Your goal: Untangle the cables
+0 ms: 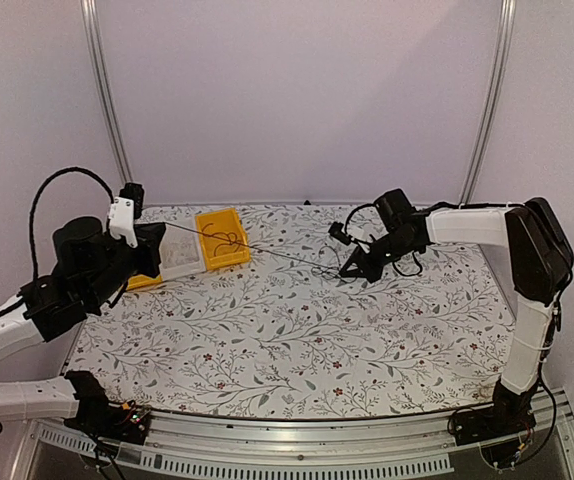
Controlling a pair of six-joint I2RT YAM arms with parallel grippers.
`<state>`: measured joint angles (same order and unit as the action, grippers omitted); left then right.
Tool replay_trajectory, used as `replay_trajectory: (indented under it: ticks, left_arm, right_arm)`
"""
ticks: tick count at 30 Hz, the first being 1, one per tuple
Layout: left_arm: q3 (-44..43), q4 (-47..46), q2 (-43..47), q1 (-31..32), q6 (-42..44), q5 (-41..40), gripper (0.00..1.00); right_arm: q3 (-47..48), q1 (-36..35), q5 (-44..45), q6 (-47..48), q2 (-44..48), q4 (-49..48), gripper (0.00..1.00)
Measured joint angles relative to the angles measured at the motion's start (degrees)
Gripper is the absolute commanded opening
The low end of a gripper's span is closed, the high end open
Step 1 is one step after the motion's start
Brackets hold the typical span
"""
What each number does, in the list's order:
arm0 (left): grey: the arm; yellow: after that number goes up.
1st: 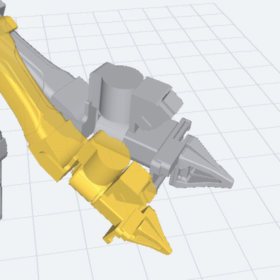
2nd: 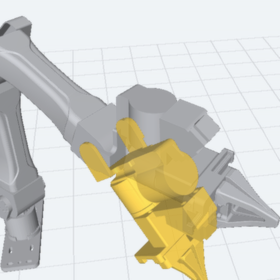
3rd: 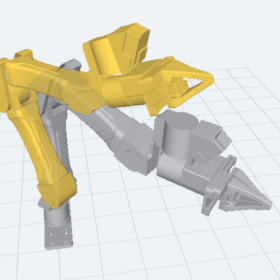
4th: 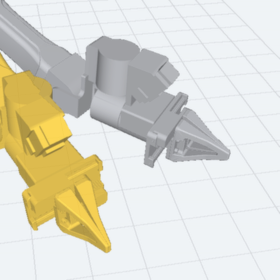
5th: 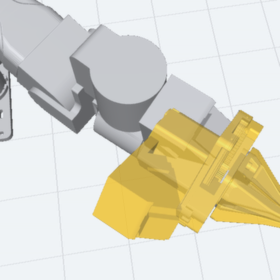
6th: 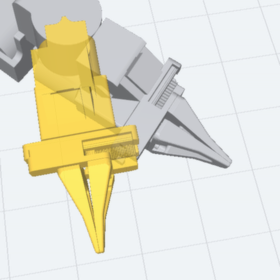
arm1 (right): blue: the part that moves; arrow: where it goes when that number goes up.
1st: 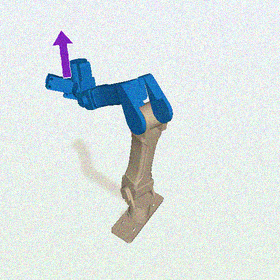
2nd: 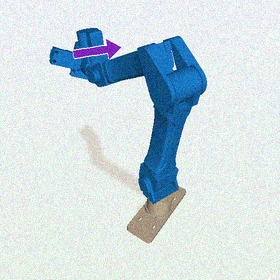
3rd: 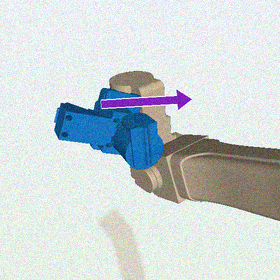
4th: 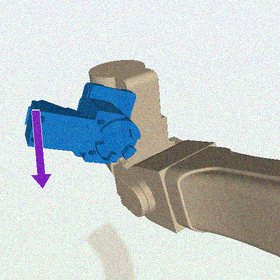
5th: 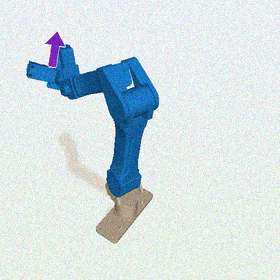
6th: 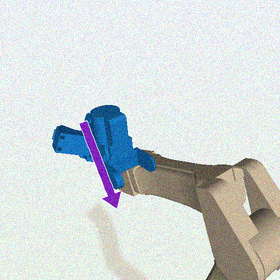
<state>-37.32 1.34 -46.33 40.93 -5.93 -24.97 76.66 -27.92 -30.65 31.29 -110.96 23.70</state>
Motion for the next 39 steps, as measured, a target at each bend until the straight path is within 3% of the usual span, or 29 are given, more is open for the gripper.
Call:
replay_trajectory:
  ticks: [8,10,13,17,22,27,30,39]
  left_arm:
    - [0.0,4.0,5.1,-1.0,-1.6,-2.3,0.00]
    - [0.0,3.8,4.4,-1.3,-2.3,-0.8,0.09]
    - [0.0,3.4,1.2,-1.3,-3.0,2.3,0.32]
    - [-0.1,3.7,-4.9,-1.3,-4.2,6.8,0.44]
    - [-0.5,-0.3,-8.0,0.4,-3.4,13.0,0.49]
    - [-3.2,-6.3,-13.8,6.9,-0.4,15.5,0.53]
    - [-6.1,-9.6,-18.8,11.4,1.9,15.5,0.59]
    - [-15.2,-17.3,-31.7,16.6,4.8,11.6,0.59]
  right_arm:
    - [0.0,1.9,0.7,-0.4,0.0,1.0,0.00]
    - [0.1,2.8,0.5,-0.4,0.1,2.3,0.00]
    - [1.9,3.1,0.0,-0.4,0.5,5.1,0.00]
    - [6.6,2.3,-0.3,-0.1,3.8,8.8,0.00]
    - [16.0,0.2,-1.3,0.7,8.2,12.5,0.00]
    - [21.0,-2.3,-2.7,0.9,10.4,16.0,0.00]
    - [22.5,-3.9,-3.7,0.8,10.5,18.2,0.00]
    - [23.1,-6.6,-6.8,-1.3,10.6,21.8,0.00]
